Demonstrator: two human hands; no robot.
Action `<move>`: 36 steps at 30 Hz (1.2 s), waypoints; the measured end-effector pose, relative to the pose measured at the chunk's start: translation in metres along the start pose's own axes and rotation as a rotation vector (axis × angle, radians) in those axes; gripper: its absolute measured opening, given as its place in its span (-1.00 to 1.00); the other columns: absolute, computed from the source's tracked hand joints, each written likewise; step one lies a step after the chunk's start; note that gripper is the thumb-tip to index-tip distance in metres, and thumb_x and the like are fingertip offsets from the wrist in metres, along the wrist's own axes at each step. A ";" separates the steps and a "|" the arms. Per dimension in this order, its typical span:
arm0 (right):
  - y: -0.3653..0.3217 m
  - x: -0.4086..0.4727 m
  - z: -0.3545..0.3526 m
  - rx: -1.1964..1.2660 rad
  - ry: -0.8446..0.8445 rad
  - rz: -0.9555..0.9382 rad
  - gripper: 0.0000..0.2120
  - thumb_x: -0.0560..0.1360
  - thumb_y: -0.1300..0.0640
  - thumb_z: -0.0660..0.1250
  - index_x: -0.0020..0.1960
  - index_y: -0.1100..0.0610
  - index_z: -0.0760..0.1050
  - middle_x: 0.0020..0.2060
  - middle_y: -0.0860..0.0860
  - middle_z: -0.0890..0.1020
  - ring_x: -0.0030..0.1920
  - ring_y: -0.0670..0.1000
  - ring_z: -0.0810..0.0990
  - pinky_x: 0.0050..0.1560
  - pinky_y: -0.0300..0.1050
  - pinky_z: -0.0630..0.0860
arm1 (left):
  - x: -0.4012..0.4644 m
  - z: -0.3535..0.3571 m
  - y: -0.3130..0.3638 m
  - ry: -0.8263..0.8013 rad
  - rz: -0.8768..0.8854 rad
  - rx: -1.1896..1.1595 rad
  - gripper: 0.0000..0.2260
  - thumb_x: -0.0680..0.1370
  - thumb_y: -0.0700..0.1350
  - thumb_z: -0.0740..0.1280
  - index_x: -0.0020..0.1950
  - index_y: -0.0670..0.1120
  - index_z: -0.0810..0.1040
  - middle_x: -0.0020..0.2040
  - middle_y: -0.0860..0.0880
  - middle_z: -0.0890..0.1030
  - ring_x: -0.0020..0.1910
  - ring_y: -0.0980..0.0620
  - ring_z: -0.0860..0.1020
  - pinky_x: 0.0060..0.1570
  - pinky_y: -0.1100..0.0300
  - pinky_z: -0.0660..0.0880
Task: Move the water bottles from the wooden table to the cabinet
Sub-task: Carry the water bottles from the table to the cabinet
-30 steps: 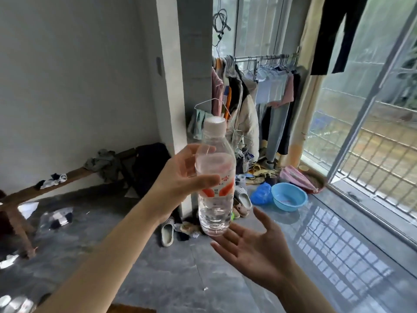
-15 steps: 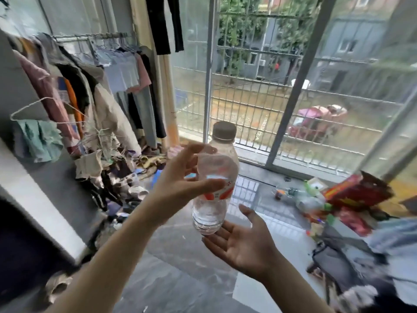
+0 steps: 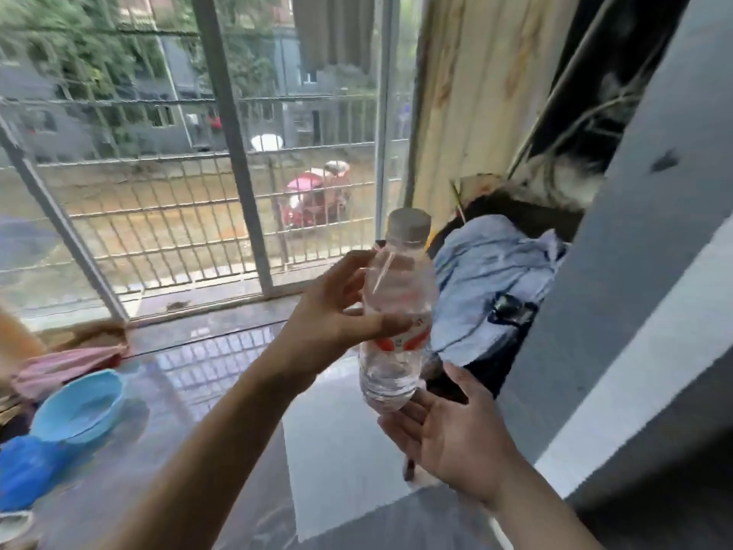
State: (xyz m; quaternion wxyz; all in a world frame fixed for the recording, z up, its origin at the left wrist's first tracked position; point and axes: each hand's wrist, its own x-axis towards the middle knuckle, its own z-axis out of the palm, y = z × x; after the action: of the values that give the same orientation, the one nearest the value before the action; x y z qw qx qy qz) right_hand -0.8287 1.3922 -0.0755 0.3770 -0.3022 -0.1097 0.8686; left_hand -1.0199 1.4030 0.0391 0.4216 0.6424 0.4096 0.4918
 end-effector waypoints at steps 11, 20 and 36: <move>-0.065 -0.107 -0.107 0.154 0.242 -0.302 -0.43 0.37 -0.13 0.38 0.12 0.33 0.66 0.15 0.27 0.66 0.03 0.25 0.68 0.18 0.12 0.56 | 0.067 0.184 -0.006 -0.368 0.129 -0.149 -0.50 0.36 -0.07 0.59 0.27 0.04 0.59 0.16 -0.06 0.70 0.20 -0.09 0.67 0.21 -0.08 0.62; -0.055 -0.161 -0.132 0.422 0.356 -0.588 -0.37 0.46 -0.19 0.31 0.29 0.30 0.57 0.32 0.23 0.57 0.16 0.20 0.62 0.17 0.08 0.60 | 0.095 0.276 -0.007 -0.785 0.136 -0.296 -0.47 0.30 -0.06 0.58 0.25 -0.09 0.58 0.10 -0.07 0.71 0.15 -0.08 0.68 0.18 -0.05 0.61; 0.009 -0.274 -0.159 0.707 0.490 -1.076 -0.32 0.45 -0.14 0.37 0.44 0.23 0.41 0.30 0.20 0.59 0.22 0.19 0.63 0.23 0.10 0.55 | 0.037 0.424 0.033 -1.304 0.145 -0.471 -0.52 0.30 -0.10 0.59 0.19 0.03 0.62 0.01 0.01 0.73 0.05 -0.07 0.70 0.18 -0.07 0.62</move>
State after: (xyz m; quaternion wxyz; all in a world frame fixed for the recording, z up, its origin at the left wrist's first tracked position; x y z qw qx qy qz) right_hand -0.5913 1.1825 -0.0844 0.8455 -0.2525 0.1339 0.4510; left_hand -0.5955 1.3690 0.0129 0.6758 0.7237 -0.0887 0.1082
